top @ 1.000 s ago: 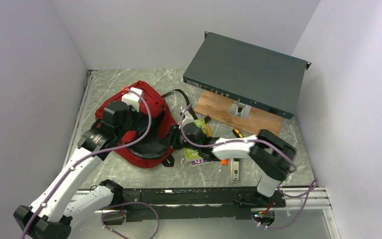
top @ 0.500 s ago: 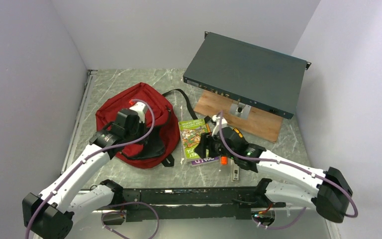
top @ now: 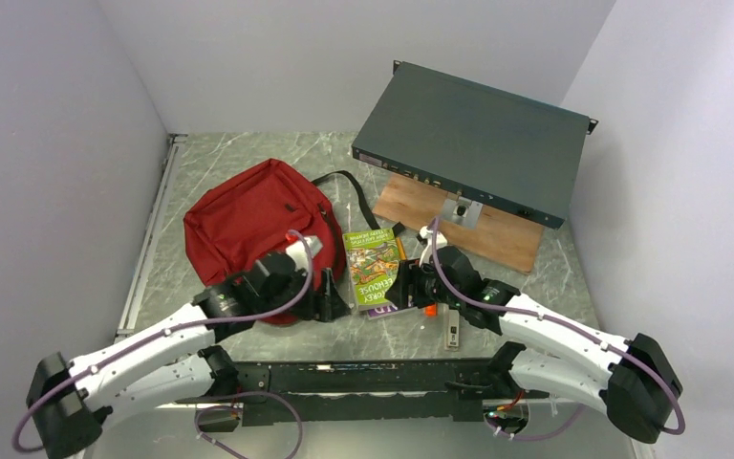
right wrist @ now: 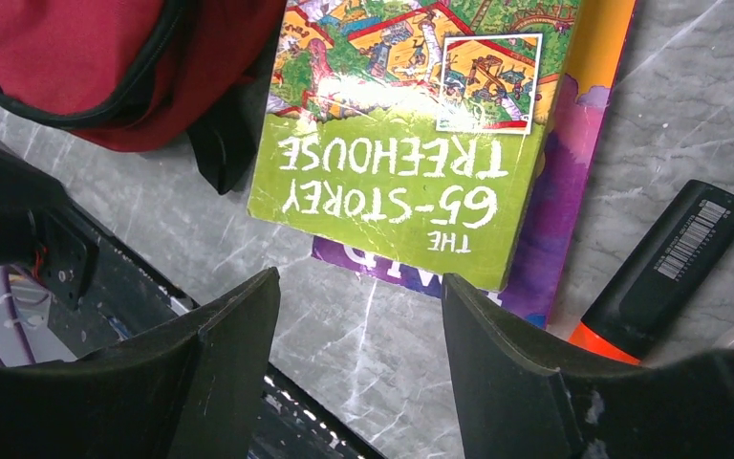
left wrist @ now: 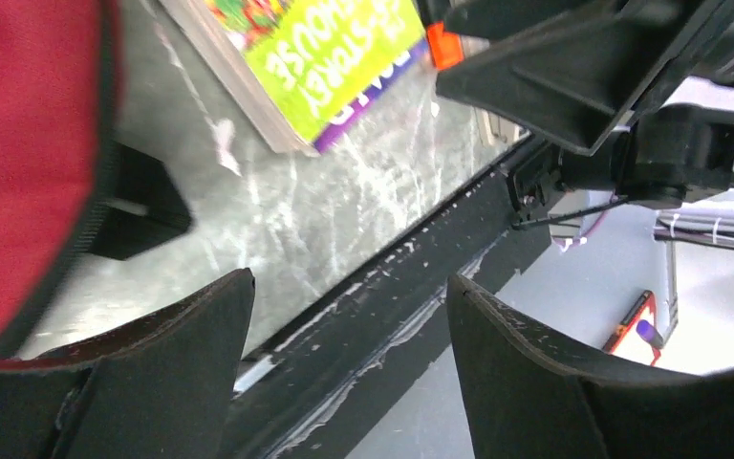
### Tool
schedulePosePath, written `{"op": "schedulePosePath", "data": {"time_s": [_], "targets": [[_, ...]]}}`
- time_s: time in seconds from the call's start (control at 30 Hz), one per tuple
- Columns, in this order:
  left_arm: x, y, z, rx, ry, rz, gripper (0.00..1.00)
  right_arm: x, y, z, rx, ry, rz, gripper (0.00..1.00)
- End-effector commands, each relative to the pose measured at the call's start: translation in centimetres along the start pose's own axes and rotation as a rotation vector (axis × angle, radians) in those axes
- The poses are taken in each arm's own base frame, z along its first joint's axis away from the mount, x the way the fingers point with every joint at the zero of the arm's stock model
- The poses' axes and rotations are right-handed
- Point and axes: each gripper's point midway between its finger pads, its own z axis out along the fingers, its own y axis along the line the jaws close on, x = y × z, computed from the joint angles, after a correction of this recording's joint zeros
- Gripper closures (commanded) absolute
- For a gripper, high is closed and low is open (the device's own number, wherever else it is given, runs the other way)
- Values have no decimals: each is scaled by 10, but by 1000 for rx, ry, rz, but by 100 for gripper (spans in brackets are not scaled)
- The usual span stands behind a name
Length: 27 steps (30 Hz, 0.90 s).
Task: Pack the student bag
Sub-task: Pick up the book from the center of the board.
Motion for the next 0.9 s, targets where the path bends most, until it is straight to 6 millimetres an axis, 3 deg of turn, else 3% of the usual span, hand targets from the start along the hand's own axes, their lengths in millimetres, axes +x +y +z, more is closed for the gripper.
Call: {"op": "schedulePosePath", "data": {"time_s": [0.0, 0.17, 0.27, 0.5, 0.67, 0.87], "targets": [[3, -32, 28, 78, -67, -156, 21, -12, 5, -6, -15, -51, -18, 35], [1, -26, 54, 61, -214, -343, 19, -13, 11, -6, -50, -57, -1, 35], [-1, -22, 63, 60, -303, -413, 1, -13, 14, -4, -63, -52, 4, 35], [-3, -9, 90, -19, -344, -522, 0, -15, 16, 0, -70, -50, 1, 35], [5, 15, 101, -117, -377, -658, 0, -14, 15, -2, -68, -55, 4, 35], [0, 10, 119, -35, -415, -718, 2, -12, 10, -8, -50, -64, 3, 35]]}}
